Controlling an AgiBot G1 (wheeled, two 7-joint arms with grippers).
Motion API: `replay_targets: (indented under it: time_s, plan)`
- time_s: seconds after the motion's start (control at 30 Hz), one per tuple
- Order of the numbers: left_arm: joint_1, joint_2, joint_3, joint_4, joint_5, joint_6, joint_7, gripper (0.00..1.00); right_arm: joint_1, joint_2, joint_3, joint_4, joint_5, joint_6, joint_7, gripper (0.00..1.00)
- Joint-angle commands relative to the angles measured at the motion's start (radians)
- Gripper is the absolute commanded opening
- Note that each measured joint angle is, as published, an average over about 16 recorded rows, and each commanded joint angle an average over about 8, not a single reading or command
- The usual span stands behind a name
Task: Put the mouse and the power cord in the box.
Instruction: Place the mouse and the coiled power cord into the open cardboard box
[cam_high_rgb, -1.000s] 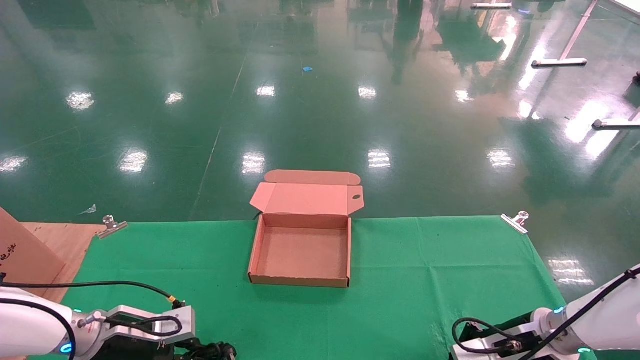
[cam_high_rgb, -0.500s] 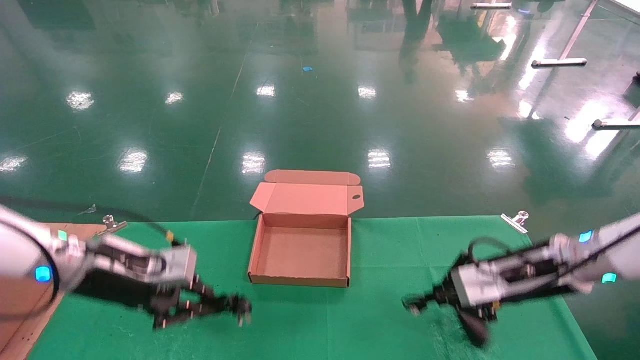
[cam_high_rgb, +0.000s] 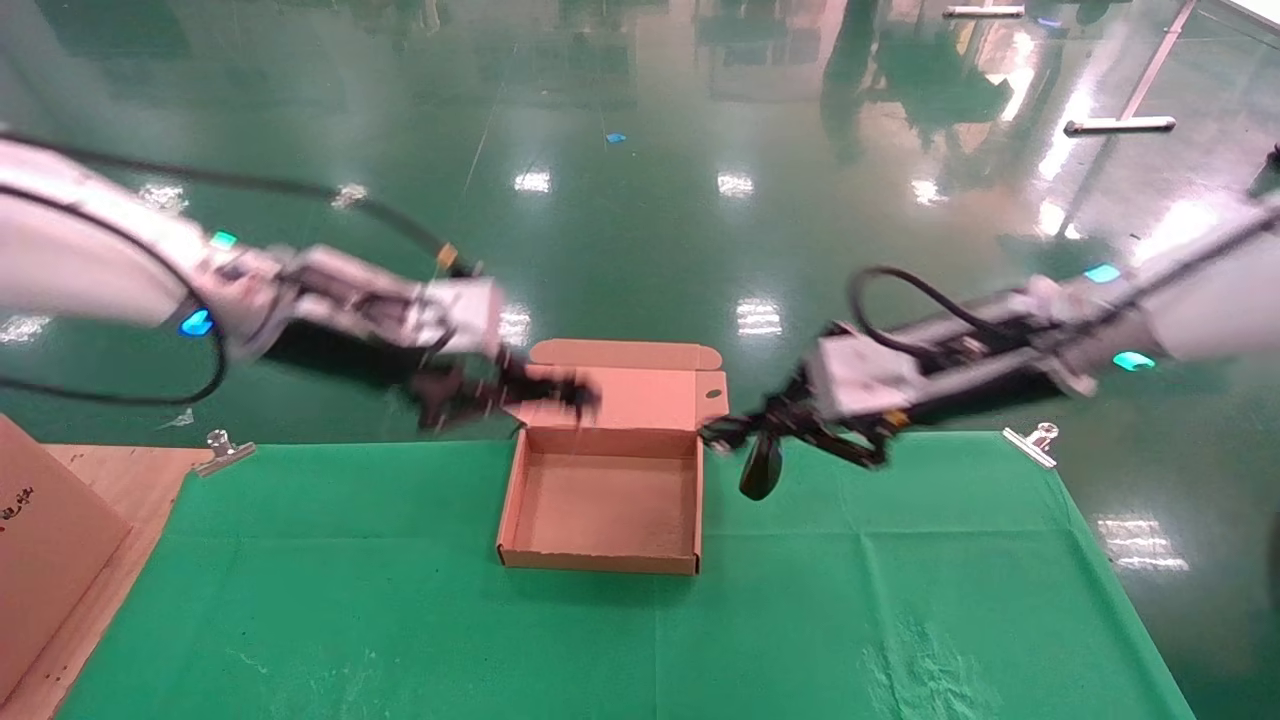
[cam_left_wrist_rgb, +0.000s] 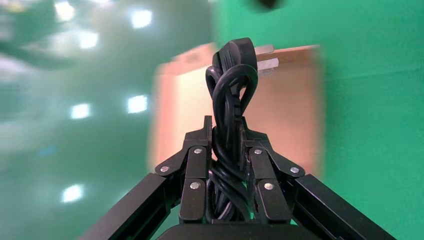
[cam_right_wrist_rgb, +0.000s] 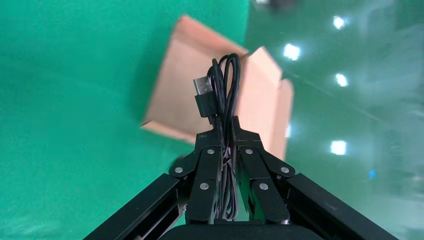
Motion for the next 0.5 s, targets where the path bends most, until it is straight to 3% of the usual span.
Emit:
replay_targets:
  time_s: [0.03,0.3,0.5]
  plan:
    - [-0.013,0.031,-0.004,0.004,-0.002,-0.077,0.004,0.00,0.017,-0.033,0.000,0.002,0.000,0.020,0.015,0.00]
    - [-0.022,0.070,-0.007,0.023,-0.004,-0.152,0.031,0.00,0.030,-0.098,-0.001,-0.001,-0.005,0.189,0.033,0.00]
    - [-0.006,0.077,-0.013,0.036,-0.014,-0.171,0.046,0.00,0.010,-0.118,0.002,0.008,0.002,0.227,0.036,0.00]
